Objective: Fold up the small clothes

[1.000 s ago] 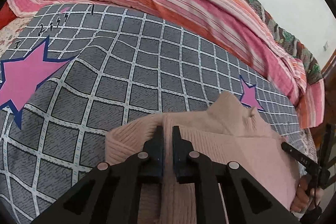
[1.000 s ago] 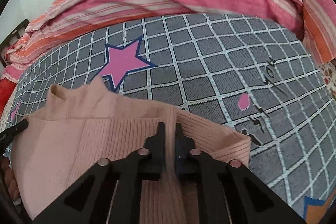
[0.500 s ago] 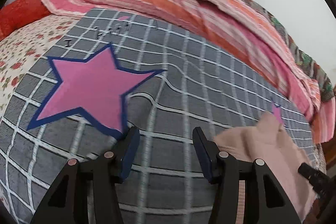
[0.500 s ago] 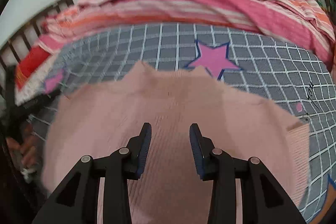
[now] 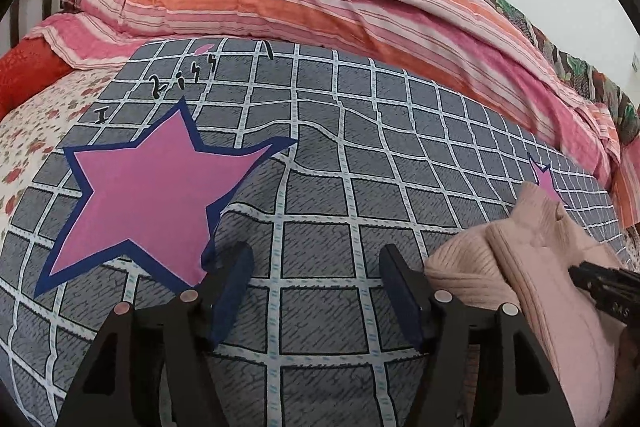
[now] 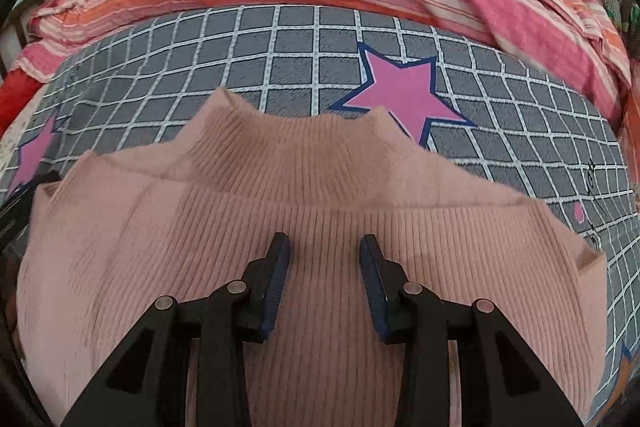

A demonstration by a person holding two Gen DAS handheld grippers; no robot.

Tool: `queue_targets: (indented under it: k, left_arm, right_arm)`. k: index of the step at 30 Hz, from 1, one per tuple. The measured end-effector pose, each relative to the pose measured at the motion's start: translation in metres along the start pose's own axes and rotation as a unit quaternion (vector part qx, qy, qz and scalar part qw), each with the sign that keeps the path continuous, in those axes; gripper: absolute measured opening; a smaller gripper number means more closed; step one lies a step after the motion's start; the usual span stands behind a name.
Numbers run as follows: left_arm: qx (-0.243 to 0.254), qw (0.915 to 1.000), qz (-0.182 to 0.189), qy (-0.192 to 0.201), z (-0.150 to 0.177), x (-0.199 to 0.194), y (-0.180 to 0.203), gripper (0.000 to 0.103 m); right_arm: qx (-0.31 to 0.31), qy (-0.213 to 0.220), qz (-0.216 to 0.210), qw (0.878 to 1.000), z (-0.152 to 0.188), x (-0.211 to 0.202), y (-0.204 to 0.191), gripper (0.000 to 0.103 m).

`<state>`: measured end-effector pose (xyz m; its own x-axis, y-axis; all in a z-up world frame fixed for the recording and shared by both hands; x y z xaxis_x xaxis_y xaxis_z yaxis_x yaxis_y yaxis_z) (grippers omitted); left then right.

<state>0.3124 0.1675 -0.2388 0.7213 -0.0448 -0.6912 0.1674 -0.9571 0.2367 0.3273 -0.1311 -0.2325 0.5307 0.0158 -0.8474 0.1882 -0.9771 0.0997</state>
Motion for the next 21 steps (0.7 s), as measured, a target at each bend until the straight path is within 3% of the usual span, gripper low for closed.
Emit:
queue_targets:
  k: [7, 21]
  left_arm:
    - [-0.020, 0.9995, 0.026, 0.003, 0.001, -0.001, -0.003, 0.063]
    - [-0.021, 0.9989, 0.042, -0.001, 0.001, 0.000, -0.002, 0.067]
  right_arm:
    - [0.006, 0.003, 0.016, 1.000, -0.002, 0.001, -0.001, 0.036]
    - [0.007, 0.022, -0.004, 1.000, 0.016, -0.027, -0.002, 0.036]
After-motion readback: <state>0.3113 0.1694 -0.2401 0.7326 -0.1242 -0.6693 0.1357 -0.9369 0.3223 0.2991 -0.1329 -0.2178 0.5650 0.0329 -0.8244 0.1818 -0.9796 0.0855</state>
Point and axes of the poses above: each gripper's, at about its wrist camera, not at the fingertips, and x roughly the way its jaws point, y to its right, z to its underside, the point moved 9 cm from there along x, roughly the way its jaws point, and after that the axes turned 3 degrees about -x, right-handed, at the moved point
